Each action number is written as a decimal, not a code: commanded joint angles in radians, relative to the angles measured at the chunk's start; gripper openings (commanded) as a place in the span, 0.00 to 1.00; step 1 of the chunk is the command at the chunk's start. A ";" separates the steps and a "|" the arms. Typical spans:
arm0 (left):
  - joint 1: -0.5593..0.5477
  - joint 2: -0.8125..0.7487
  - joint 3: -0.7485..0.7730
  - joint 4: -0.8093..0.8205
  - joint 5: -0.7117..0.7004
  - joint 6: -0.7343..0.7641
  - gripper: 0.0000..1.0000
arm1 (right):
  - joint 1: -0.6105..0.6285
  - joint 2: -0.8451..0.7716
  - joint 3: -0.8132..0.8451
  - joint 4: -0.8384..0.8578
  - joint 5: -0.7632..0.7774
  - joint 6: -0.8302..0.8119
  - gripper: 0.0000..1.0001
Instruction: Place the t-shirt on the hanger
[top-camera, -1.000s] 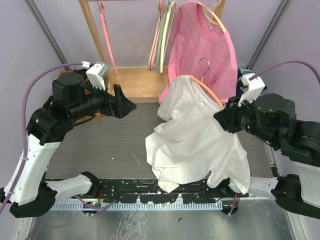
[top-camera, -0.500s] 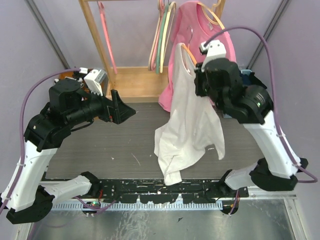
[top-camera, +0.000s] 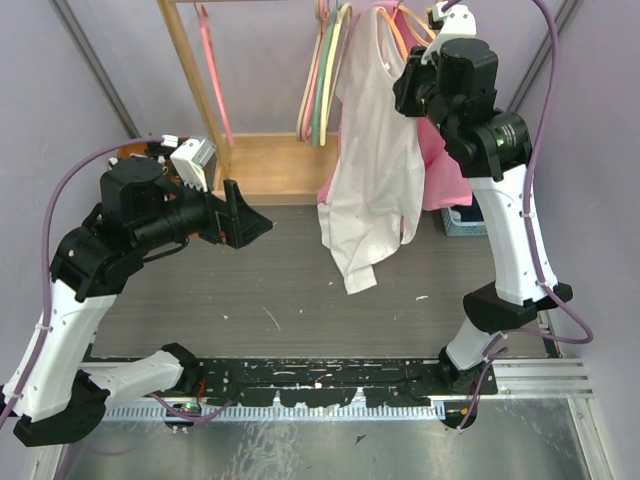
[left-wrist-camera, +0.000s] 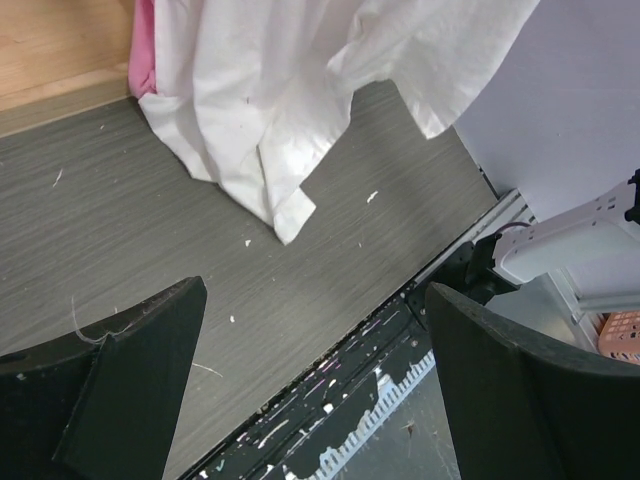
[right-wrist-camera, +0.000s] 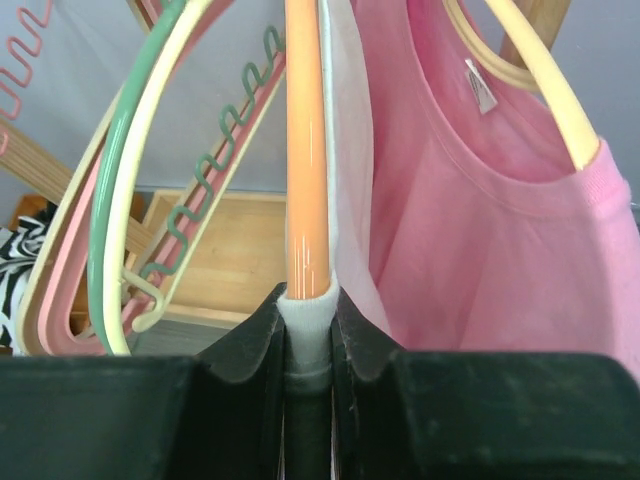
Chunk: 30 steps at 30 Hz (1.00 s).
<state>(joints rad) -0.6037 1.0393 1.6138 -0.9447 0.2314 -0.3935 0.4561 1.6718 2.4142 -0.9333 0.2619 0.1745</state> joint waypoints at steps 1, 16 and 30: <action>0.002 0.006 0.020 0.003 0.022 0.015 0.98 | -0.032 -0.009 0.056 0.253 -0.123 -0.001 0.01; 0.002 0.035 0.038 -0.012 0.011 0.016 0.98 | -0.176 0.049 -0.051 0.383 -0.281 0.042 0.01; 0.002 0.037 -0.061 0.045 0.011 -0.005 0.98 | -0.214 0.032 -0.196 0.371 -0.373 0.044 0.01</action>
<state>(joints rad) -0.6037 1.0828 1.5848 -0.9386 0.2333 -0.3950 0.2501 1.7412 2.2303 -0.6678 -0.0723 0.2089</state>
